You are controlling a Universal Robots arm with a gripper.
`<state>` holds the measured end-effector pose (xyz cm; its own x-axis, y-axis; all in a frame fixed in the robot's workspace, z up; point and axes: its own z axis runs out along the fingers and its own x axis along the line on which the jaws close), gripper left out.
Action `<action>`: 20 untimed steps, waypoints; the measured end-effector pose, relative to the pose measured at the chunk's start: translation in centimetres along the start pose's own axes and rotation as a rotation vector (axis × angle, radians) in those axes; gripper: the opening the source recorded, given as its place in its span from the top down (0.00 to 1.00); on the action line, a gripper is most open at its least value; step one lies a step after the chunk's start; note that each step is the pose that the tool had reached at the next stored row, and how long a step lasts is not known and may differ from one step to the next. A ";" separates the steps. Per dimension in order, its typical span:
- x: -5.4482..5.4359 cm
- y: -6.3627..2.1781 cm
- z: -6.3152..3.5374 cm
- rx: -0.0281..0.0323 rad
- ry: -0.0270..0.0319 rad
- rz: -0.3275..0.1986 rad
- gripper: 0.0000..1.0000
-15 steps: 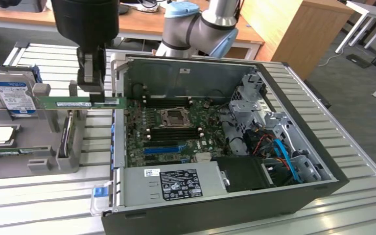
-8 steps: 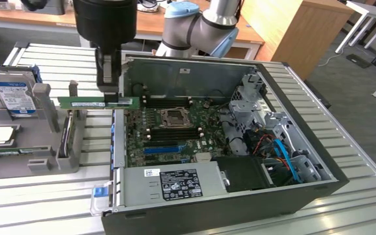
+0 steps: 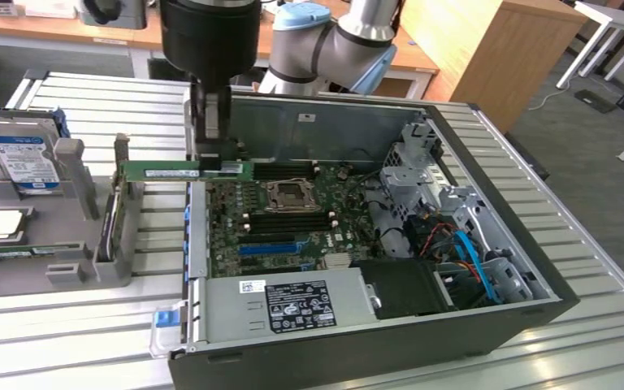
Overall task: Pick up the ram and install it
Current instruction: 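Pick up the ram and move it above insertion slot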
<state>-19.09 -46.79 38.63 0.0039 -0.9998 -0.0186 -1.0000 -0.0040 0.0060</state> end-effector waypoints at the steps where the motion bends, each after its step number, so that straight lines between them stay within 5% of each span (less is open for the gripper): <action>1: 0.0 -0.31 -0.01 -0.0001 0.0001 0.000 0.88; 20: 0.0 -5.90 -0.04 0.0000 0.0000 -0.001 0.88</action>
<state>-13.19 -46.80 38.64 0.0048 -0.9998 -0.0186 -1.0000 -0.0049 0.0060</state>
